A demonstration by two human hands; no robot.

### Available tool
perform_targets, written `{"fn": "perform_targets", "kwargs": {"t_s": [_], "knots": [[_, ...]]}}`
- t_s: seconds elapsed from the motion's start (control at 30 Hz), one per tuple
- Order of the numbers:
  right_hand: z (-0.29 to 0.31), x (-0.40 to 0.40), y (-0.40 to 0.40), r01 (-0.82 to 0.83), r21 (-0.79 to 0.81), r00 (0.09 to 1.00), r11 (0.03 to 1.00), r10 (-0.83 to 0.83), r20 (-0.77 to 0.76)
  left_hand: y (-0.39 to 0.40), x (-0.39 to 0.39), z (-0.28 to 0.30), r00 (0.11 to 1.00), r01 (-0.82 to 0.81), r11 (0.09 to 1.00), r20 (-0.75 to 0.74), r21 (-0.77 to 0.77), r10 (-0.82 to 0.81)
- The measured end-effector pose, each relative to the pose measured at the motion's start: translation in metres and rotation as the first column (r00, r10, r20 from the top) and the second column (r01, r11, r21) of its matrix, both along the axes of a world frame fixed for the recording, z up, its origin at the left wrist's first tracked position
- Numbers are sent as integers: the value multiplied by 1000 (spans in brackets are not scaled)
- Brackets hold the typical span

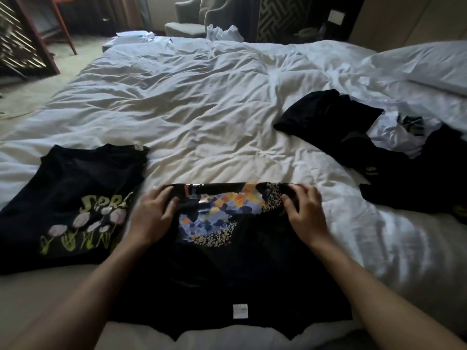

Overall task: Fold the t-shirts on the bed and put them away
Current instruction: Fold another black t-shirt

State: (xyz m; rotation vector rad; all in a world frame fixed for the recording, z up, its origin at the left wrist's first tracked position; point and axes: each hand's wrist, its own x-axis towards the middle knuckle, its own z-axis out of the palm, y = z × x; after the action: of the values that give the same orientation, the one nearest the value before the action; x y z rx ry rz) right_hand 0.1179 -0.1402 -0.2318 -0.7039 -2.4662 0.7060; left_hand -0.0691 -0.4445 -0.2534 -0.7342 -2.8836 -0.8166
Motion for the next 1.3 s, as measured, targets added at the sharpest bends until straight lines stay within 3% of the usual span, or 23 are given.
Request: {"fn": "perform_targets", "kwargs": {"t_s": [0.03,0.07,0.2,0.37,0.5,0.67,0.8,0.87,0.97,1.03,1.17,1.23,1.3], "knots": [[2,-3,4,99,-69,993,993,-103,-59,1,-4,0,998,-65,994,-13,84,67],[3,-7,10,180,-134,982,975,-185,-26,2,-10,1,990,-136,983,-11,119,139],[11,-24,31,287,-339,944,896,-204,260,12,-30,12,922,-355,929,206,104,329],[10,-41,48,290,-483,956,826,-231,179,17,-46,20,812,-497,855,425,146,400],[12,-47,51,252,-482,962,839,-271,30,19,-52,21,809,-531,813,430,240,401],[6,-39,55,313,-377,949,872,-296,104,24,-54,23,836,-516,816,359,260,414],[1,-32,52,302,-383,951,873,-302,62,23,-52,22,838,-500,834,371,232,399],[2,-36,52,252,-532,955,809,-296,2,20,-50,22,840,-479,839,411,259,353],[3,-37,55,85,-848,943,522,-318,-101,16,-46,23,846,-424,839,481,341,231],[4,-34,58,56,-906,931,419,-351,-104,14,-45,24,823,-467,774,530,428,204],[9,-31,62,82,-943,897,324,-436,-72,14,-50,24,755,-599,618,617,510,223],[7,-30,64,74,-957,890,281,-451,-63,15,-48,22,763,-603,617,593,506,259],[5,-28,65,110,-932,902,347,-429,-53,13,-46,18,795,-558,676,544,481,269]]}}
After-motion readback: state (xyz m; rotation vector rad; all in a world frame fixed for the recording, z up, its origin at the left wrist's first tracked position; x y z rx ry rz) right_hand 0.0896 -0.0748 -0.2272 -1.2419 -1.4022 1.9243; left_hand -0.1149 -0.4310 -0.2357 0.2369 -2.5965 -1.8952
